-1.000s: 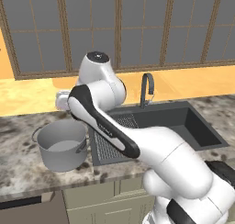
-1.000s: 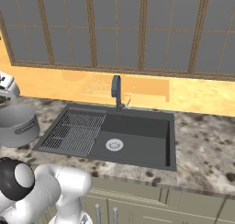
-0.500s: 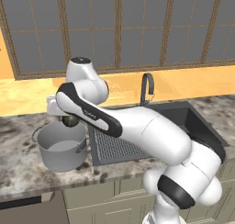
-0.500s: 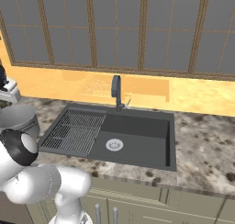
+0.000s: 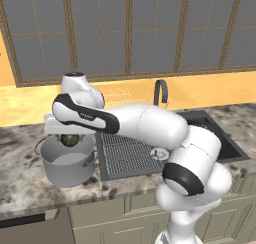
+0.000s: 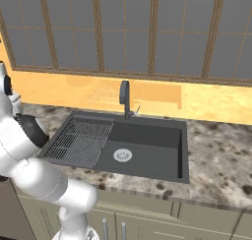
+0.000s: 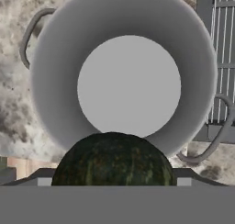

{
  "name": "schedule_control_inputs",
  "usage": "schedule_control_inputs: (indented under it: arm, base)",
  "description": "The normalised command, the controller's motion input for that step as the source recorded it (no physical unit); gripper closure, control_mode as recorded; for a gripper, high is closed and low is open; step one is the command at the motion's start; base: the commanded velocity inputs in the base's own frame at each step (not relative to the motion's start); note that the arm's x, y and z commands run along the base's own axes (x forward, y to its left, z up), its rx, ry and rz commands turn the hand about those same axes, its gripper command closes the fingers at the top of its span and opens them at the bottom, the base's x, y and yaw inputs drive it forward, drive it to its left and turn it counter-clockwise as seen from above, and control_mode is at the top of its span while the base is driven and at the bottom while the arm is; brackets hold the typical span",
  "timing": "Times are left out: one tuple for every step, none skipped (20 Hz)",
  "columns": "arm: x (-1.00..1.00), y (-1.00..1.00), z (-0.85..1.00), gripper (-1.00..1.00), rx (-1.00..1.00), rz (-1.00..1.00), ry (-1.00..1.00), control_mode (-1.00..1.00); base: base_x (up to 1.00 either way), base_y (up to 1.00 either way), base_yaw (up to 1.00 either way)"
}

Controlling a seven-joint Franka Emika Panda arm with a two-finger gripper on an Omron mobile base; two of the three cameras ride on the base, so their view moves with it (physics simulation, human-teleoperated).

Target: Dump the squash from the pot into the sink. Then turn on the water and wash the squash. Then turn off the water and put the squash back in the pot.

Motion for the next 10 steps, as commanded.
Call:
schedule_control_inputs:
  arm:
    - [0.03,0.11,-0.31,1.00,-0.09,-0.01,0.05,-1.00]
    - [0.03,0.08,-0.31,1.00,-0.11,-0.01,0.02,-1.00]
    - [0.06,0.02,-0.33,1.00,-0.13,-0.02,0.02,-1.00]
    - [0.05,0.00,-0.32,1.00,-0.13,-0.03,0.01,-1.00]
    - [0.04,0.00,-0.31,1.00,-0.15,-0.03,0.00,-1.00]
    - [0.04,0.00,-0.30,1.00,-0.15,-0.03,0.01,-1.00]
    - [0.09,0.00,-0.29,1.00,-0.14,-0.02,0.01,-1.00]
    - [0.08,0.00,-0.30,1.00,-0.13,-0.02,0.02,-1.00]
    - [0.09,0.00,-0.29,1.00,-0.12,-0.02,0.03,-1.00]
    - [0.11,0.00,-0.31,1.00,-0.11,-0.01,0.05,-1.00]
  base:
    - [0.00,0.00,0.00]
    - [0.00,0.00,0.00]
    - [0.00,0.00,0.00]
    - [0.00,0.00,0.00]
    - [0.00,0.00,0.00]
    - [0.00,0.00,0.00]
    - [0.00,0.00,0.00]
    - [0.00,0.00,0.00]
    - [0.00,0.00,0.00]
    - [0.00,0.00,0.00]
